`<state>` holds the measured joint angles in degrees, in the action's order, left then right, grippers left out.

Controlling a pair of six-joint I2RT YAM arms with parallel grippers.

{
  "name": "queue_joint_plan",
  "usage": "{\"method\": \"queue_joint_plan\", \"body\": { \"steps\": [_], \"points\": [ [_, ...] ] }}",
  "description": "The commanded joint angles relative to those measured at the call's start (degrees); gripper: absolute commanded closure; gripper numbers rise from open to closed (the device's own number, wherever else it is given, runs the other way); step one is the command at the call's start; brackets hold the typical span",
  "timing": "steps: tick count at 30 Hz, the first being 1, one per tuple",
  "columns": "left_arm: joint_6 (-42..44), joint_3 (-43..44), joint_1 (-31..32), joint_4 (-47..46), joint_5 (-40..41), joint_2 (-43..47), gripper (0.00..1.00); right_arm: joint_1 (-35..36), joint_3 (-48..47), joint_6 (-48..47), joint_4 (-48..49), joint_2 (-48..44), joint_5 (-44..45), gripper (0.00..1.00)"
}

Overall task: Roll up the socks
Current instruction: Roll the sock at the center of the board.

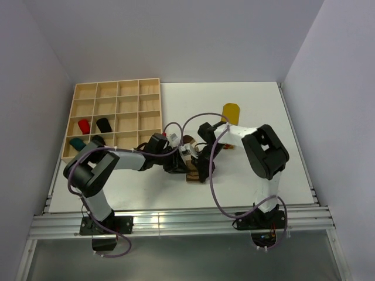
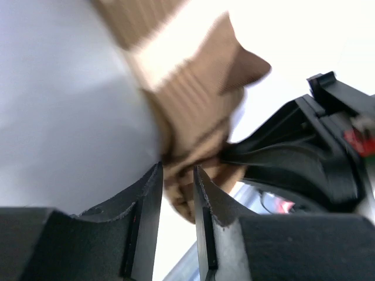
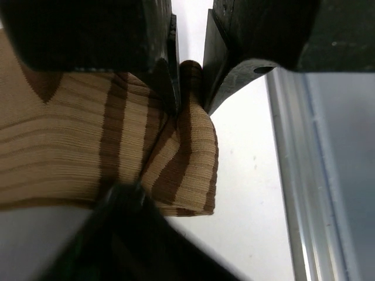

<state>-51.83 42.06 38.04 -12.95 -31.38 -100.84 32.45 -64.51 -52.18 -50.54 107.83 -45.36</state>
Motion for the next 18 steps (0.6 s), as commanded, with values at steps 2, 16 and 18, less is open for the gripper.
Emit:
{"method": "queue_joint_plan", "body": {
  "steps": [2,16,18],
  "points": [
    [3.67,-3.65,-0.6,-4.09,10.28,5.56,0.66,-2.3,-5.26,-2.39,-12.46,5.71,-1.83,0.76],
    [11.23,-12.97,7.74,-24.74,22.5,15.76,0.57,-4.06,-15.81,4.28,-18.18,16.7,-1.83,0.76],
    [12.45,-12.45,8.54,-27.39,21.97,14.63,0.56,-4.32,-17.13,4.63,-19.59,17.76,-2.18,0.76]
  ]
}}
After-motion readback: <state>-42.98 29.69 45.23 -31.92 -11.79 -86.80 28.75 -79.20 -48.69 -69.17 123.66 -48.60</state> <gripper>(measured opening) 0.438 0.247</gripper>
